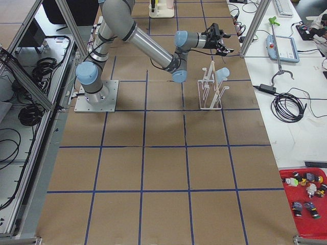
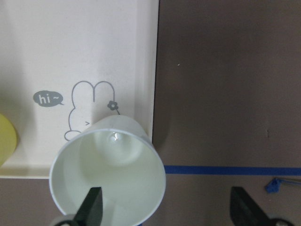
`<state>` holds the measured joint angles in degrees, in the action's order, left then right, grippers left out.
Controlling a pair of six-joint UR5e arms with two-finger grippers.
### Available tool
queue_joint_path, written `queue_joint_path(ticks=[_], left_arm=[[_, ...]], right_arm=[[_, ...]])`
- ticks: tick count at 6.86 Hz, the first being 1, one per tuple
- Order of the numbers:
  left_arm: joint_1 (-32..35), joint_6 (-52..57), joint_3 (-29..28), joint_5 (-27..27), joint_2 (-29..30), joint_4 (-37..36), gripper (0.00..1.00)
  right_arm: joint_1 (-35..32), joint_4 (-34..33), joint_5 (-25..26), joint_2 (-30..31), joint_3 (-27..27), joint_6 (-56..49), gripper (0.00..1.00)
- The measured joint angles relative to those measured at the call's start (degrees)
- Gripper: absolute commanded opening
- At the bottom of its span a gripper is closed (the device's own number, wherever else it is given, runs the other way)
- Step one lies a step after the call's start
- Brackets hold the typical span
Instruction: Transfer IKEA cup to right arm and place on rack
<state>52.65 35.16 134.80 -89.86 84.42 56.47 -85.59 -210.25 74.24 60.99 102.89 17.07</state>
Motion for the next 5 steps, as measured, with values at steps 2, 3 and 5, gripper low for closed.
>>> queue_joint_path(ticks=[2,3,5], left_arm=[[-0.1,0.3,0.4,-0.7,1.1,-1.7,0.70],[-0.1,0.3,0.4,-1.3,0.9,-1.9,0.33],[-0.1,0.2,0.2,-1.8,0.7,-1.9,0.00]], right_arm=[[-0.9,0.1,-6.5,6.8,7.5,14.1,1.00],[-1.0,0.0,-8.4,9.9,11.7,22.6,1.00],[-1.2,0.1,-10.8,13.4,16.3,39.3,1.00]])
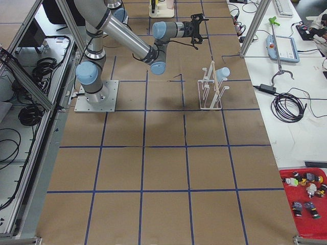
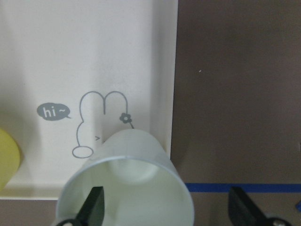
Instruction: Transfer IKEA cup to right arm and place on rack
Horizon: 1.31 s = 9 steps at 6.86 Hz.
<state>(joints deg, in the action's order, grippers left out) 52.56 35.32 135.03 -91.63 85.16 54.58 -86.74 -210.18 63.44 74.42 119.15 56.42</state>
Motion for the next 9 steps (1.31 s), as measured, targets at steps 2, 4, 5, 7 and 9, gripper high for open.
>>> queue_joint_path(ticks=[2,4,5,7,9], left_arm=[[0.0,-0.3,-0.6,0.1,-0.2,0.0,0.00],[0.2,-0.5,-4.4,1.4,-0.4,1.9,0.00],[0.4,-0.9,-7.7,3.3,-0.6,5.5,0.00],[0.7,-3.3,-18.7,8.6,-1.0,19.6,0.00],[2.4,-4.3,-32.1,12.9,-0.2,32.0,0.00]], right_arm=[[-0.3,0.0,-2.9,0.7,0.8,13.5,1.00],[-0.7,0.1,-3.1,0.7,1.0,16.9,1.00],[-1.1,0.1,-3.1,0.7,1.0,17.2,1.00],[-1.5,0.1,-3.1,0.6,1.0,17.3,1.00],[-1.6,0.1,-3.1,0.5,1.0,17.3,1.00]])
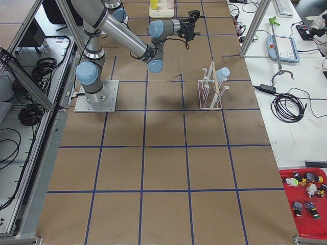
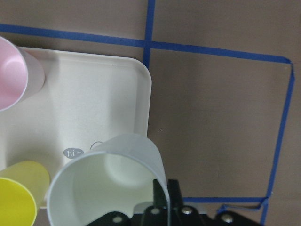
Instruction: Transfer IKEA cup to right arm and place on rack
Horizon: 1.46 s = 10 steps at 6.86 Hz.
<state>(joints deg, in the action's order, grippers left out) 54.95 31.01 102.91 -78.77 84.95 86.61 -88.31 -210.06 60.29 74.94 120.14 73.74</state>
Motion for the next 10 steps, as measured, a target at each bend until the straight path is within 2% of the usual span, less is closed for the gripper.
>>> queue_joint_path(ticks=[1,3,7,10], left_arm=[[1.3,0.1,-4.3,3.6,0.3,1.7,0.00],[2.4,1.7,-7.0,13.1,1.3,-2.7,0.00],[5.7,4.8,-5.2,31.6,6.7,-22.9,0.00],[10.9,5.7,2.1,41.1,11.1,-46.4,0.00]], right_arm=[[0.0,0.0,0.0,-0.1,0.0,0.0,1.00],[0.0,0.0,0.0,-0.1,0.0,0.0,1.00],[-0.2,0.0,0.0,0.0,0.0,0.0,1.00],[-1.0,0.0,0.1,-0.1,0.0,0.0,1.00]])
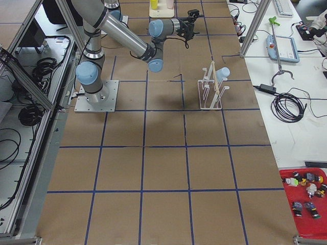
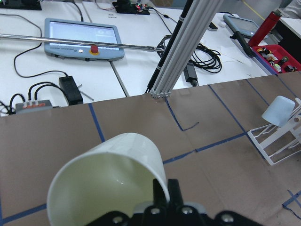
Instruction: Transfer IKEA cup to right arm and place on rack
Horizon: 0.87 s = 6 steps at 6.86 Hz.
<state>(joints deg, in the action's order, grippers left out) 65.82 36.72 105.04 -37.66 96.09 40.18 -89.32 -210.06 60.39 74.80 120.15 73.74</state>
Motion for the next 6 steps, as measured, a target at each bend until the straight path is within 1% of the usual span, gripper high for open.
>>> queue_joint_path(ticks=[1,2,3,4,5,6], left_arm=[[1.7,0.1,2.2,3.8,1.9,-7.5,0.00],[4.4,0.1,3.9,5.7,3.9,-14.9,0.00],[7.3,0.0,5.7,6.5,6.5,-23.6,0.00],[9.4,-1.4,7.9,7.8,9.6,-34.1,0.01],[10.7,-4.9,9.7,9.3,11.8,-43.0,0.02],[12.2,-9.0,10.7,9.7,12.8,-48.5,0.03]], right_arm=[[0.0,0.0,0.0,-0.1,0.0,0.0,1.00],[-0.1,0.0,0.0,-0.1,0.3,0.3,1.00],[-0.1,-0.1,0.0,0.0,0.8,0.7,1.00],[-0.1,-0.1,0.1,0.1,1.1,0.9,1.00],[-0.2,-0.2,0.1,0.2,1.3,2.3,1.00],[-0.6,-0.3,0.1,0.1,1.6,6.5,1.00]])
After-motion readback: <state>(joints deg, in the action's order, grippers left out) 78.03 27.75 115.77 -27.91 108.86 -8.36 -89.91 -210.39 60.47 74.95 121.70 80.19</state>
